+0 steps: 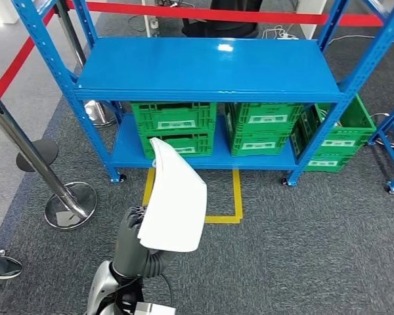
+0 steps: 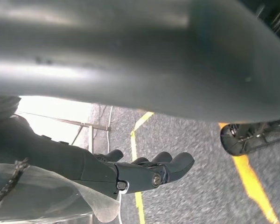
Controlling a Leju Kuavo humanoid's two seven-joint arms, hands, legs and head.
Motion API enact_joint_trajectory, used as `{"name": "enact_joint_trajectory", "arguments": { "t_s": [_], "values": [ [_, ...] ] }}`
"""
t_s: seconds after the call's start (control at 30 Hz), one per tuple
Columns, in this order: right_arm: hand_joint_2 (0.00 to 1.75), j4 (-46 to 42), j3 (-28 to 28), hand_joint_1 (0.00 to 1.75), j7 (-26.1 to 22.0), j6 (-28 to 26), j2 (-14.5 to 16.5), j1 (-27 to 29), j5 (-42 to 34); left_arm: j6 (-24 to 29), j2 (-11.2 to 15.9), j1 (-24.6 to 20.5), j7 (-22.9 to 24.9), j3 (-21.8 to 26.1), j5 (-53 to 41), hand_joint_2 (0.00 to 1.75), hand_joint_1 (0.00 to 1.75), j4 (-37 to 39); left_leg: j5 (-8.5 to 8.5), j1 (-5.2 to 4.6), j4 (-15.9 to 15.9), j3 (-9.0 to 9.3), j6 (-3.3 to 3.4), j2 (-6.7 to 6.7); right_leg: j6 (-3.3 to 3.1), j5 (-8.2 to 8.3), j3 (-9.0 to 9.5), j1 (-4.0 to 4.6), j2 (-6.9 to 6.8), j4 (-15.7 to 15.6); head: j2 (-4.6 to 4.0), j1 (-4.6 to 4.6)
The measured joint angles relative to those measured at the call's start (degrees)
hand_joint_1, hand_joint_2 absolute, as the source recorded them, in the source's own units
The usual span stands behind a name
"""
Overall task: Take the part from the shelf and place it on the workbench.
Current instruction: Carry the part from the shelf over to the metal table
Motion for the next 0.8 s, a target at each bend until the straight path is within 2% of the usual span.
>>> {"name": "enact_joint_trajectory", "arguments": {
  "t_s": [0.03,0.07,0.13,0.17,0.2,0.23,0.3,0.33,0.37,0.4,0.43,0.47,0.53,0.57,0.63,0.67,0.7,0.73,0.8],
  "values": [
    [0.0,0.0,-0.1,0.0,0.0,0.0,0.0,-0.1,0.0,0.1,0.0,-0.1,0.0,0.0,0.0,1.75,1.75,0.0,0.28,-0.08,0.5,-0.46,-0.32,0.3,-0.23,-0.73,2.3,0.1,-0.53,-3.4,0.0,0.0],
    [0.0,0.0,-0.3,0.0,0.0,0.0,0.0,-0.1,0.0,0.1,-0.1,-0.2,0.0,0.0,0.0,1.75,1.75,0.1,0.66,-0.15,0.8,-0.79,-0.63,0.61,-0.54,-1.55,3.65,0.25,-0.73,-5.6,0.0,0.01],
    [0.0,0.0,-0.6,0.0,-0.2,0.0,0.0,0.0,0.0,0.2,-0.1,-0.3,0.0,0.0,0.0,1.75,1.75,0.1,1.23,-0.06,1.0,-1.25,-1.36,0.9,-1.46,-1.53,3.05,0.26,-0.21,-6.5,0.0,0.01],
    [0.0,0.0,-0.7,0.0,-0.3,0.0,0.0,0.0,0.0,0.2,-0.1,-0.3,0.0,0.0,0.0,1.75,1.75,0.2,0.49,0.01,1.4,-1.54,-1.72,0.49,-1.93,-1.11,2.56,0.18,0.01,-6.5,0.0,-0.02],
    [0.0,0.0,-0.8,0.0,-0.2,0.0,0.0,0.1,0.0,0.2,-0.1,-0.3,0.1,0.0,0.0,1.75,1.75,0.2,-1.27,0.11,2.5,-1.93,-2.07,-0.18,-2.53,-0.57,1.97,0.09,0.15,-6.5,0.0,-0.14],
    [0.0,0.0,-0.8,0.0,-0.2,0.0,0.0,0.0,0.0,0.3,-0.1,-0.3,0.1,0.1,0.0,1.75,1.75,0.2,-3.98,0.22,4.9,-2.49,-2.34,-0.95,-3.04,0.01,1.45,0.03,0.28,-6.5,0.0,-0.31],
    [0.0,0.0,-1.0,0.0,-0.1,0.0,0.0,0.0,0.0,0.4,-0.1,-0.3,0.3,0.1,0.0,1.75,1.75,0.3,-9.34,0.34,11.9,-3.68,-2.61,-1.79,-3.65,1.2,-0.22,0.24,0.69,-6.1,0.0,-0.68],
    [0.0,0.0,-1.1,0.0,-0.1,0.0,0.0,0.0,0.1,0.4,-0.1,-0.3,0.4,0.1,0.0,1.75,1.75,0.3,-10.51,0.35,15.0,-3.88,-2.59,-1.89,-3.73,1.77,-1.2,0.37,0.94,-5.8,0.0,-0.75],
    [0.0,0.0,-1.2,0.0,-0.1,0.1,0.0,0.0,0.1,0.5,-0.1,-0.3,0.5,0.1,0.0,1.75,1.75,0.5,-10.28,0.34,16.6,-3.45,-2.47,-1.96,-3.75,2.33,-2.19,0.51,1.22,-5.6,0.0,-0.76],
    [0.0,0.0,-1.3,0.0,-0.1,0.1,0.0,0.0,0.2,0.6,-0.1,-0.4,0.6,0.1,0.0,1.75,1.75,0.6,-8.89,0.32,16.1,-2.16,-2.23,-2.08,-3.74,2.88,-3.18,0.63,1.55,-5.3,0.0,-0.76],
    [0.0,0.0,-1.4,0.0,-0.1,0.2,0.0,0.0,0.3,0.6,-0.1,-0.4,0.6,0.1,0.0,1.75,1.75,0.7,-7.08,0.27,13.7,-0.02,-1.85,-2.41,-3.73,3.4,-4.08,0.74,1.9,-5.0,0.0,-0.77],
    [0.0,0.0,-1.5,0.0,-0.1,0.2,0.1,0.0,0.3,0.6,-0.1,-0.4,0.7,0.1,0.0,1.75,1.75,0.7,-5.95,0.19,10.0,2.66,-1.28,-3.27,-3.67,3.95,-4.86,0.78,2.27,-4.7,0.0,-0.75],
    [0.0,0.0,-1.7,0.0,-0.1,0.4,0.2,-0.2,0.4,0.7,-0.2,-0.5,1.1,0.1,0.0,1.75,1.75,0.8,-5.87,0.07,2.2,7.54,-0.43,-5.17,-3.23,5.1,-5.96,0.86,3.02,-4.5,0.0,-0.73],
    [0.0,-0.1,-1.9,0.0,-0.1,0.4,0.2,-0.3,0.4,0.8,-0.2,-0.6,1.3,0.2,-0.1,1.75,1.75,0.8,-6.4,-0.04,-0.1,8.76,-0.24,-5.77,-2.85,5.75,-6.31,0.74,3.38,-4.6,0.0,-0.75],
    [0.0,-0.1,-2.2,0.0,-0.1,0.5,0.2,-0.2,0.7,0.9,-0.4,-0.8,1.6,0.2,-0.1,1.75,1.75,1.0,-5.86,-0.09,-1.6,8.79,-0.15,-5.26,-2.02,7.06,-6.91,0.47,4.07,-5.1,0.0,-0.82],
    [0.0,0.0,-2.4,0.0,-0.2,0.5,0.2,-0.1,0.8,0.9,-0.4,-0.8,1.7,0.2,-0.1,1.75,1.75,1.1,-5.07,0.0,-1.8,8.25,0.1,-4.78,-1.71,6.83,-7.37,0.44,4.09,-5.0,0.0,-0.79],
    [0.0,0.0,-2.6,0.0,-0.3,0.5,0.2,-0.1,1.0,0.9,-0.6,-0.9,1.7,0.2,-0.1,1.75,1.75,1.3,-4.2,0.13,-2.2,7.57,0.43,-4.23,-1.44,5.44,-7.97,0.47,3.78,-4.2,0.0,-0.61],
    [0.0,0.0,-2.7,0.0,-0.3,0.4,0.2,-0.1,1.1,0.9,-0.7,-1.0,1.8,0.2,-0.1,1.75,1.75,1.4,-3.33,0.3,-2.4,6.75,0.72,-3.63,-1.21,2.83,-8.79,0.48,3.26,-2.3,0.0,-0.41],
    [0.0,0.0,-3.0,0.0,-0.2,0.4,0.2,-0.2,1.3,0.9,-0.7,-1.1,1.9,0.2,-0.1,1.75,1.75,1.6,-1.85,0.17,-2.4,4.96,0.98,-2.62,-0.64,-3.15,-10.18,0.42,2.21,4.2,0.0,-0.06]
  ]
}}
